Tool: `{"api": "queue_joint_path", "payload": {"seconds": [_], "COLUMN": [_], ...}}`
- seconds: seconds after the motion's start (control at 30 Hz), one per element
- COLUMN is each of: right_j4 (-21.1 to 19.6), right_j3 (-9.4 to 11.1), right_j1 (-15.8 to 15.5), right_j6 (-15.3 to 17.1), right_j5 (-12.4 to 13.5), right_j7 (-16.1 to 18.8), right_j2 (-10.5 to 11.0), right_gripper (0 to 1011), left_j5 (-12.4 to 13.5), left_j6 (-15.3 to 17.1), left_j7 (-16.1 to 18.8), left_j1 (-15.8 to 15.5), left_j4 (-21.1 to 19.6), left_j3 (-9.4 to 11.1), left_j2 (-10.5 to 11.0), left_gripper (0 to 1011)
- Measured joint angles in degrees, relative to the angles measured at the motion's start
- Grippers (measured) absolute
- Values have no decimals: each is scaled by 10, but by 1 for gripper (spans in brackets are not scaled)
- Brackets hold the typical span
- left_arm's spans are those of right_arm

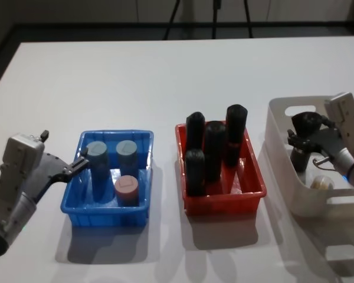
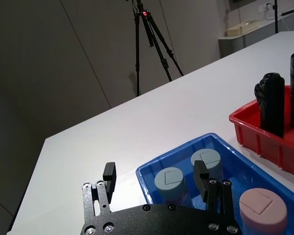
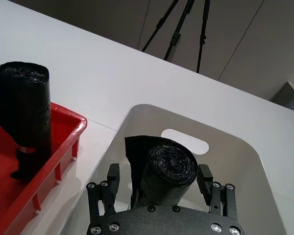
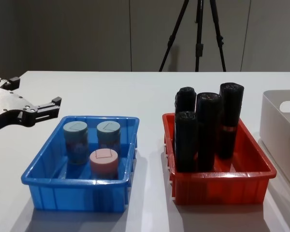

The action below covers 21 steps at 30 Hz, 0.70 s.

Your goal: Pick the cotton swabs from the blue box and place them into the white box.

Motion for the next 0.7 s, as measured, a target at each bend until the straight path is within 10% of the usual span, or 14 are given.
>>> {"api": "queue_joint_path", "payload": {"seconds": [0.7], "right_j4": [-92], "right_j3": [29], "right_j1": [-70], "right_j6": [37], "right_j5": [13], "right_j7": [-4], "right_j2": [8], "right_gripper": [1001], "left_j5": [0], "left_j6": [0], "left_j7": [0], "left_j1": [0], "left_j4": [0], "left_j3": [0], "left_j2": [0], "left_gripper": [1001]}}
